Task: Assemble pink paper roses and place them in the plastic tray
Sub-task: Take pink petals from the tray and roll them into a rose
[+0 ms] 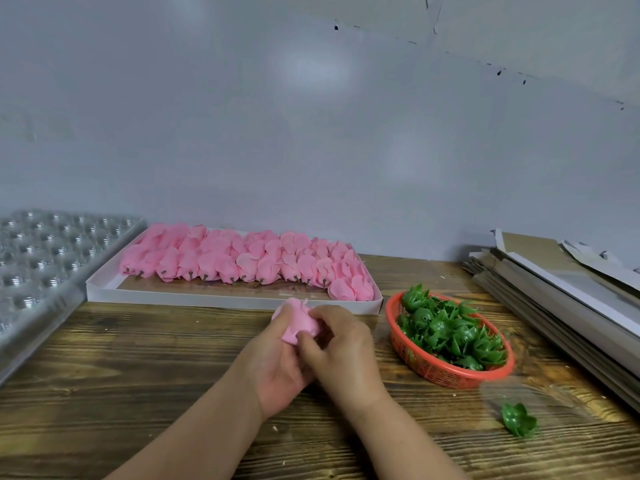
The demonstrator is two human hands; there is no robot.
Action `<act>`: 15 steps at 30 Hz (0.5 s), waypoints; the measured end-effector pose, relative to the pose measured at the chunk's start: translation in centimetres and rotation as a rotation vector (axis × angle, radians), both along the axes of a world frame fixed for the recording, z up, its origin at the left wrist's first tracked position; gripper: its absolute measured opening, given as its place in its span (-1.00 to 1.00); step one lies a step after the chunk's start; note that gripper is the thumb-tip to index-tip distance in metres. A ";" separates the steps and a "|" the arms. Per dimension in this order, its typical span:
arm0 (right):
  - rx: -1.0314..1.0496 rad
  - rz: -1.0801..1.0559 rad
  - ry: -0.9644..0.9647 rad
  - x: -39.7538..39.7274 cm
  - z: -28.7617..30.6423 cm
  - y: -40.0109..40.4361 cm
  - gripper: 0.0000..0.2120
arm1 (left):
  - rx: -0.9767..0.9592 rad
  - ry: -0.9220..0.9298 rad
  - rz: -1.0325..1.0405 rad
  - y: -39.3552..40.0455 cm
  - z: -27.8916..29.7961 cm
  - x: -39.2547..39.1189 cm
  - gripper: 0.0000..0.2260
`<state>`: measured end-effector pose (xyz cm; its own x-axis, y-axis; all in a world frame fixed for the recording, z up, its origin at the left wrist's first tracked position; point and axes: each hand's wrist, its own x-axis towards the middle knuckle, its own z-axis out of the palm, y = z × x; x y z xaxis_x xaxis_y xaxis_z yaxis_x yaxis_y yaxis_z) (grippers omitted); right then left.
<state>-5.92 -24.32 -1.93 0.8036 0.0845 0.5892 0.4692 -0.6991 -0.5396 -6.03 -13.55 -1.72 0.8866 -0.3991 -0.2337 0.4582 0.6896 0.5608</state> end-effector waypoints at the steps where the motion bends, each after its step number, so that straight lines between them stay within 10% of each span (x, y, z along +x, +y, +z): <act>1: 0.040 -0.013 0.008 0.0 0.1 -0.1 -0.84 | 0.005 -0.010 -0.013 -0.2 0.1 -0.1 -0.51; 15: 0.265 0.019 0.083 -0.6 0.8 -0.2 -0.77 | 0.115 -0.148 -0.202 -0.9 0.0 -1.1 -0.47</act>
